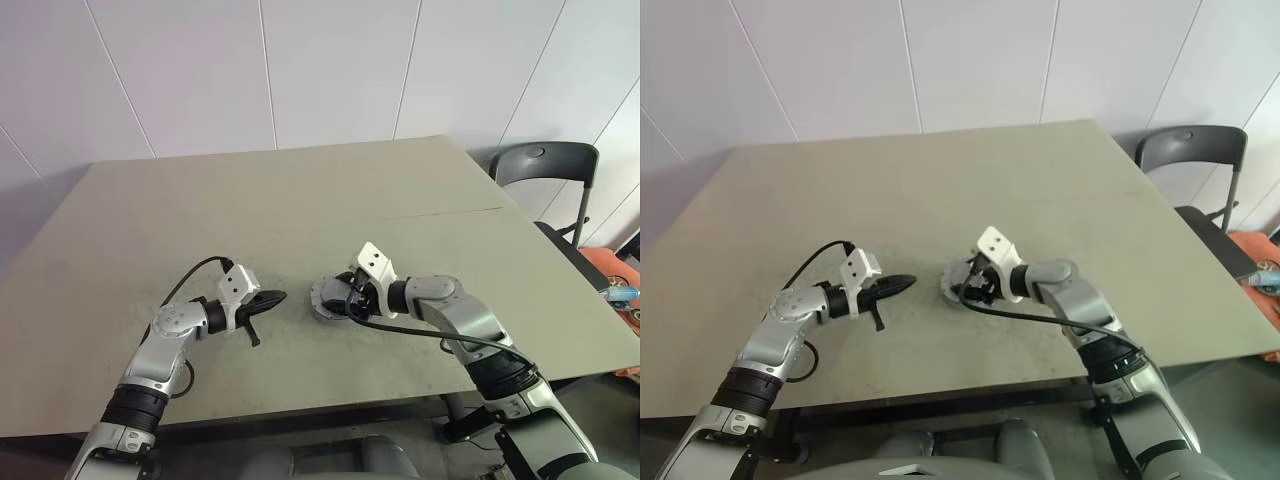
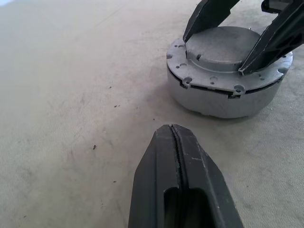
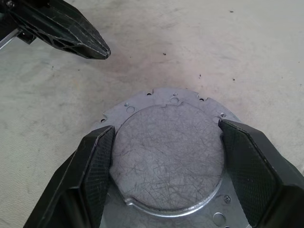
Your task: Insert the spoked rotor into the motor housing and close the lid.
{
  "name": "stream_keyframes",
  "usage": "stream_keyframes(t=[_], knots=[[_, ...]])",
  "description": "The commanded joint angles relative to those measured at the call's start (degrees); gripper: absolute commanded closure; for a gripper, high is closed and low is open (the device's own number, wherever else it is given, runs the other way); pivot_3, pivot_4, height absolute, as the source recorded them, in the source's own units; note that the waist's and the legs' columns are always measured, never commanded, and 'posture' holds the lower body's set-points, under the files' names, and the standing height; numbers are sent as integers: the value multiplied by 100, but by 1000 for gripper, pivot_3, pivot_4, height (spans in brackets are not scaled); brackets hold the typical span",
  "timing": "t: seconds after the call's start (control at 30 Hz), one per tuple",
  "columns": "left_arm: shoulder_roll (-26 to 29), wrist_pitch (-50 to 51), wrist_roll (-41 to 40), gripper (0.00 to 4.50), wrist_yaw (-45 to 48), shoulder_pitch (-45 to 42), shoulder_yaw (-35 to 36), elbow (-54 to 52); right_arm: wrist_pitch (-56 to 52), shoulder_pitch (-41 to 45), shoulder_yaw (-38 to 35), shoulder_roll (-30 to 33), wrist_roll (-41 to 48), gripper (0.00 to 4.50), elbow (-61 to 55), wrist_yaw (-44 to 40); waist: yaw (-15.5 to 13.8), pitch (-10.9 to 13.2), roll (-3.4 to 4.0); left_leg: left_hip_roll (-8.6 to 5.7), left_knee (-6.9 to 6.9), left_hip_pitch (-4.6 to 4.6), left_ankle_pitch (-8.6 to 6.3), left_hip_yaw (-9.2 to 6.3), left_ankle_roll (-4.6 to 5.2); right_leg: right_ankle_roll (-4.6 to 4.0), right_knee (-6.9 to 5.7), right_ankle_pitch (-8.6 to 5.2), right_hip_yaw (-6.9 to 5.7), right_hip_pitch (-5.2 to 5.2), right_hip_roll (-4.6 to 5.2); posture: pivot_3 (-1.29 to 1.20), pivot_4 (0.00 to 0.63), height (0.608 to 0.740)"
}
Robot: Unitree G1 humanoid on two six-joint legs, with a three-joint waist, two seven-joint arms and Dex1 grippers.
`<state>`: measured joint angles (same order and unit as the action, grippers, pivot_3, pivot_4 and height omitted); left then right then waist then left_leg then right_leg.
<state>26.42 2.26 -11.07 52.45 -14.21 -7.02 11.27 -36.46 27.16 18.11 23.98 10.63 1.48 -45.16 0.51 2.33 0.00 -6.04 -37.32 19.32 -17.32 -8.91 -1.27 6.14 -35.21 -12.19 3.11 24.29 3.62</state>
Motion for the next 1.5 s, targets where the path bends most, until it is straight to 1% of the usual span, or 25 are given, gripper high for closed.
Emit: stream_keyframes(t=[0.03, 0.17, 0.4, 0.57, 0.67, 0.73, 0.8, 0.83, 0.93, 1.1, 1.27, 1.5], knots=[[41, 0, -160, 4500, 38, -32, 177, -210, 55, 101, -55, -66, -108, 1359, 47, 114, 1, 0, 0, 0, 0, 0, 0, 0, 0, 0, 0, 0, 0, 0, 0, 0, 0, 740], [26, -32, -243, 4500, 54, -19, 199, -199, -112, 85, -31, -132, -140, 1359, 142, 161, 7, 0, 0, 0, -1, -2, 0, 0, 0, 0, -1, 0, 0, -1, -1, 0, 0, 740], [48, -76, -285, 4500, 91, 18, 227, -172, -434, -1, 186, 53, -200, 1359, 154, -69, 2, -5, 0, 1, -1, -12, 0, 0, 0, 0, -3, 0, 0, -12, -2, 0, 0, 740], [-16, -12, -360, 4500, 104, -4, 273, -206, -527, -82, 244, 18, -212, 1359, 178, -49, -14, -12, -4, 0, 0, -18, 0, -1, 0, 0, 1, 0, -1, -22, -1, 0, 0, 740], [-98, 65, -368, 4500, 72, -57, 235, -192, -487, -124, 246, -17, -238, 1359, 217, 13, -17, -13, -3, 0, 0, -25, 0, -1, 0, 0, 1, 0, -1, -29, 0, 0, 0, 740], [-144, 96, -359, 4500, 51, -90, 211, -193, -243, -179, 237, -8, -289, 1359, 198, 45, -19, -13, -4, 0, 1, -33, 0, -1, 0, 1, 2, -1, -1, -37, 0, 0, 0, 740], [-178, 113, -354, 4500, 53, -131, 212, -172, -30, -280, 98, -59, -150, 1359, 125, -7, -28, -12, -5, 0, 6, -61, -1, -2, 1, 2, 9, -2, -3, -64, 0, 0, 0, 740], [-199, 112, -346, 4500, 54, -154, 206, -156, -11, -321, 66, -50, -159, 1359, 143, 22, -30, -12, -4, 1, 14, -83, -2, -3, 1, 22, 15, -15, -4, -86, 0, 0, 0, 740], [-247, 99, -334, 4500, 57, -218, 180, -108, -24, -378, 31, -49, -201, 1359, 230, 66, -41, -12, -4, 1, 15, -92, -3, -3, 2, 32, 16, -23, -4, -96, 1, 0, 0, 740], [-524, 79, -376, 4500, 79, -404, 97, 32, -36, -478, 43, -38, -162, 1359, 278, -40, -123, -13, -5, 1, 14, -96, -3, -3, 2, 32, 15, -23, -4, -97, 1, 0, 0, 740], [-890, 42, -355, 4500, 113, -714, 34, 390, -21, -443, 58, -72, -197, 1359, 347, -38, -126, -15, -9, 1, 12, -100, -3, -4, 2, 32, 15, -23, -5, -104, 0, 0, 0, 740], [-1170, -30, -122, 4500, 107, -1156, -151, 989, -13, -432, 74, -121, -219, 1359, 353, -7, -120, -16, -10, 1, 14, -99, -3, -5, 2, 32, 17, -23, -5, -103, 0, 0, 0, 740]])
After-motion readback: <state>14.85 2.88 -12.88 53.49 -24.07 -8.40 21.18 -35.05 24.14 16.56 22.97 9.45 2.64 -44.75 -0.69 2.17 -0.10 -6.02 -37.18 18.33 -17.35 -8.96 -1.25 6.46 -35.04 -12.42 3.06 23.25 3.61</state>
